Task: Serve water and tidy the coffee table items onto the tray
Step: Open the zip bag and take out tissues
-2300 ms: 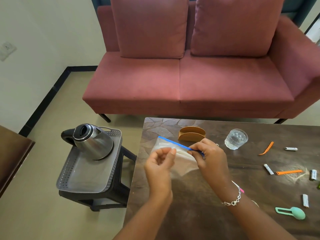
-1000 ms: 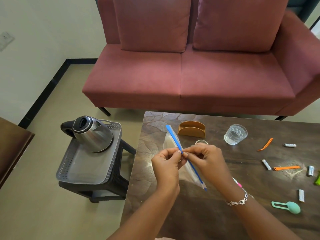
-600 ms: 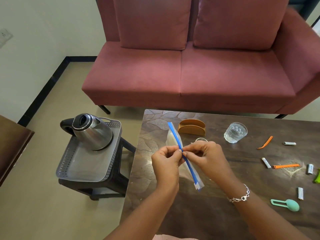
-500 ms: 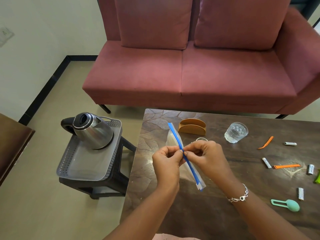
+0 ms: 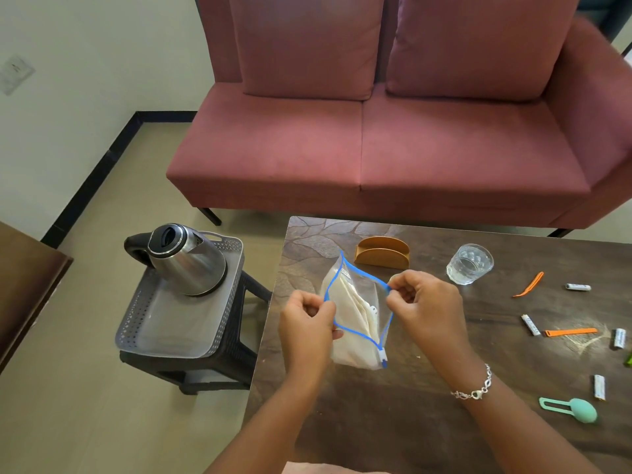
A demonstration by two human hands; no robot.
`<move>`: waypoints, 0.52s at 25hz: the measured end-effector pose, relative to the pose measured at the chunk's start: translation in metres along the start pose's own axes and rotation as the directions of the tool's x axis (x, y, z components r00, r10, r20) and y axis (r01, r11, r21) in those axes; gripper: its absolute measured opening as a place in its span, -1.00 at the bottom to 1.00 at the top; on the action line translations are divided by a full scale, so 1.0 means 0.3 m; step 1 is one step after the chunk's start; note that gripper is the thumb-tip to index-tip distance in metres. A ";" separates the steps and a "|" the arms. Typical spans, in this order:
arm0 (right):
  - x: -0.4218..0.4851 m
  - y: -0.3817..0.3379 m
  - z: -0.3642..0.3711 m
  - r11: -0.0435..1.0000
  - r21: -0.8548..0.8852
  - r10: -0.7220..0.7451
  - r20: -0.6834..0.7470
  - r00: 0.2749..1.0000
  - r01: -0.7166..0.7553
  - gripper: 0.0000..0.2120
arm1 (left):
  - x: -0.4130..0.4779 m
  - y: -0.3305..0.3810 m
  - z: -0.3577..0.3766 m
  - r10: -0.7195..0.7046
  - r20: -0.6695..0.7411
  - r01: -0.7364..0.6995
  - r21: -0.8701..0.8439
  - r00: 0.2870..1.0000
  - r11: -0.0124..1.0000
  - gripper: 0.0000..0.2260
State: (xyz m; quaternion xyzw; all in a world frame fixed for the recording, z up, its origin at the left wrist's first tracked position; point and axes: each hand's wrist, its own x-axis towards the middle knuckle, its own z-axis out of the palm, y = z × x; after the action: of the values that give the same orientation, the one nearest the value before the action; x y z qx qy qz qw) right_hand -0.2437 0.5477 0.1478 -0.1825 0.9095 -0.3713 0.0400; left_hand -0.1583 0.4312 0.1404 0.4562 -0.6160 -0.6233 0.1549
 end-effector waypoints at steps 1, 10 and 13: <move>0.000 0.004 -0.002 1.000 0.005 0.010 -0.004 1.000 -0.010 -0.91 | 0.003 0.003 -0.012 0.043 -0.007 -0.042 0.062 0.999 0.997 -0.86; -0.040 0.008 0.056 0.858 -0.180 -0.498 -0.063 0.865 0.481 -0.87 | -0.006 0.049 -0.008 0.375 0.116 -0.392 0.327 0.920 0.860 -0.85; -0.022 0.009 0.056 0.506 -0.292 -0.800 0.194 0.568 0.812 -0.80 | 0.000 0.051 -0.014 0.438 0.163 -0.466 0.383 0.884 0.798 -0.87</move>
State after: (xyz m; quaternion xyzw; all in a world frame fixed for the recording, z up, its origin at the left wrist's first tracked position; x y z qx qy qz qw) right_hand -0.2349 0.5408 0.1335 -0.5939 0.7696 -0.1763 -0.1549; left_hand -0.1606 0.4256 0.1552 0.2973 -0.8286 -0.4392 0.1793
